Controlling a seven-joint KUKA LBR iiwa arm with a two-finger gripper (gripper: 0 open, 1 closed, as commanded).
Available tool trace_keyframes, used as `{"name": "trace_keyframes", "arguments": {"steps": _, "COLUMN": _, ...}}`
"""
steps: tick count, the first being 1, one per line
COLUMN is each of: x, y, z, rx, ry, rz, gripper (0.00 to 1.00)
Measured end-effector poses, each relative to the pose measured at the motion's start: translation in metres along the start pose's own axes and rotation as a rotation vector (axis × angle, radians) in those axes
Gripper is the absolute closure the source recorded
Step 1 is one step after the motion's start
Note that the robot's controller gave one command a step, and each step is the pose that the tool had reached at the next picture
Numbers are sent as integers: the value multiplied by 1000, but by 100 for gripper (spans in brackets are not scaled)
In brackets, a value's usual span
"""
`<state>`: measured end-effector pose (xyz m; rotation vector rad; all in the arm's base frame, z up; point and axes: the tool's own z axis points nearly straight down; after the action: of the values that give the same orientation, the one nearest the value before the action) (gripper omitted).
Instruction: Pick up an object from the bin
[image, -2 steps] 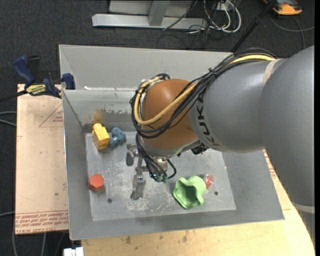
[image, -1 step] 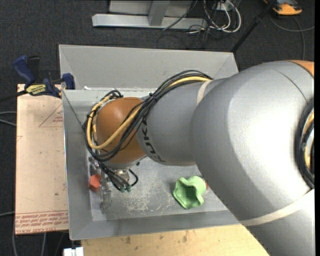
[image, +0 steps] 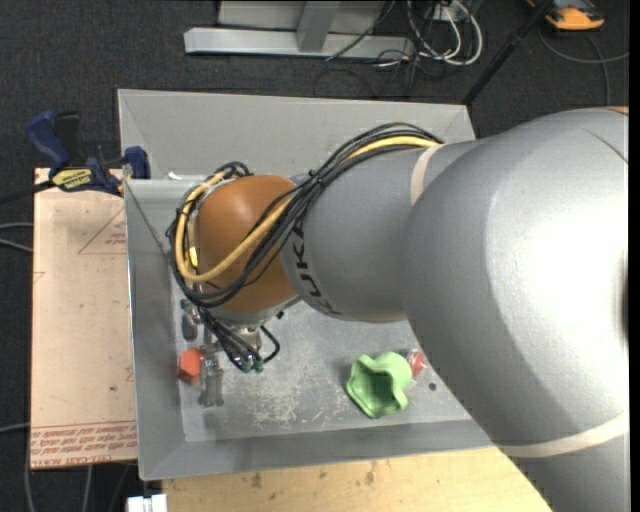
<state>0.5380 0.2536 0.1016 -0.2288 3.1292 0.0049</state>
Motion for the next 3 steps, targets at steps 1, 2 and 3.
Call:
{"name": "trace_keyframes", "arguments": {"steps": 1, "x": 8, "y": -1, "z": 0, "rx": 2, "ry": 4, "rz": 155, "gripper": 0}}
{"name": "trace_keyframes", "arguments": {"steps": 2, "x": 18, "y": -6, "z": 33, "rx": 3, "ry": 6, "rz": 357, "gripper": 0}}
{"name": "trace_keyframes", "arguments": {"steps": 3, "x": 17, "y": -6, "z": 33, "rx": 2, "ry": 4, "rz": 357, "gripper": 0}}
